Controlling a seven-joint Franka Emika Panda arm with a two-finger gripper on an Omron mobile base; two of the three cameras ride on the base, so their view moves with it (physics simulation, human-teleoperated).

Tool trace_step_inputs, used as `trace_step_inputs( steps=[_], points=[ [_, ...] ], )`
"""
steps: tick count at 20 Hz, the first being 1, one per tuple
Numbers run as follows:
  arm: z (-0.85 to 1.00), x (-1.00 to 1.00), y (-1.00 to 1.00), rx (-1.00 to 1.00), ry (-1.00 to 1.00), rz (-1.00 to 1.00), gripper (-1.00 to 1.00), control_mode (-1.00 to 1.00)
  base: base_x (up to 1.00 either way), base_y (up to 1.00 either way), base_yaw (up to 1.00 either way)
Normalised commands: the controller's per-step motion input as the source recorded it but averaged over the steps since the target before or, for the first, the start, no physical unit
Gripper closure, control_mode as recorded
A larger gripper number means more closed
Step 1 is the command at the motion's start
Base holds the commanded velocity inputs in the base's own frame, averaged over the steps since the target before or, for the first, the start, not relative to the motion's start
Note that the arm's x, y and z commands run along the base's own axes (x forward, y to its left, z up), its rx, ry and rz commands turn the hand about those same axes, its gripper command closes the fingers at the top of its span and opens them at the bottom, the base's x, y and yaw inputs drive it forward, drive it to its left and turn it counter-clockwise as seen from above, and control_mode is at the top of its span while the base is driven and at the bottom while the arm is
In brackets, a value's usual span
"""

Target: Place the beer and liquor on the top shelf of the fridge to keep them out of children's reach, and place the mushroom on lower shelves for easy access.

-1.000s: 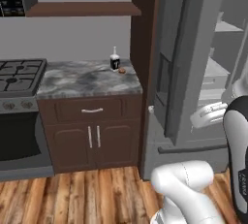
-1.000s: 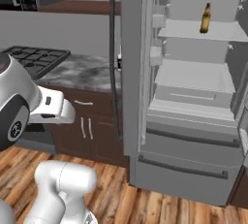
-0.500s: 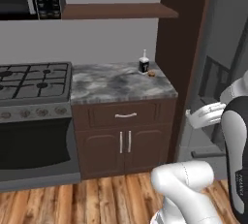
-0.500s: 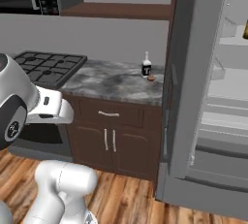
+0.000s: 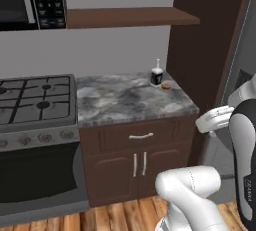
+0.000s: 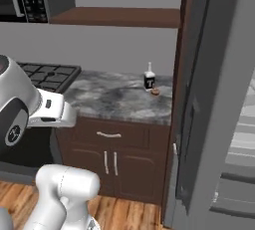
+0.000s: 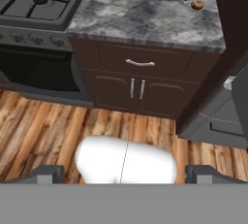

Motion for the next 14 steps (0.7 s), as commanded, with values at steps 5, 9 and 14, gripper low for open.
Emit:
trace_step_inputs(
  steps=[5, 9, 14],
  points=[
    [0.00, 0.00, 0.00, 0.00, 0.00, 0.00, -1.00, 1.00, 0.83, 0.34, -0.17],
    [0.00, 0.00, 0.00, 0.00, 0.00, 0.00, -1.00, 1.00, 0.85, 0.34, -0.18],
    [0.00, 0.00, 0.00, 0.00, 0.00, 0.00, -1.00, 1.00, 0.81, 0.33, -0.17]
  ],
)
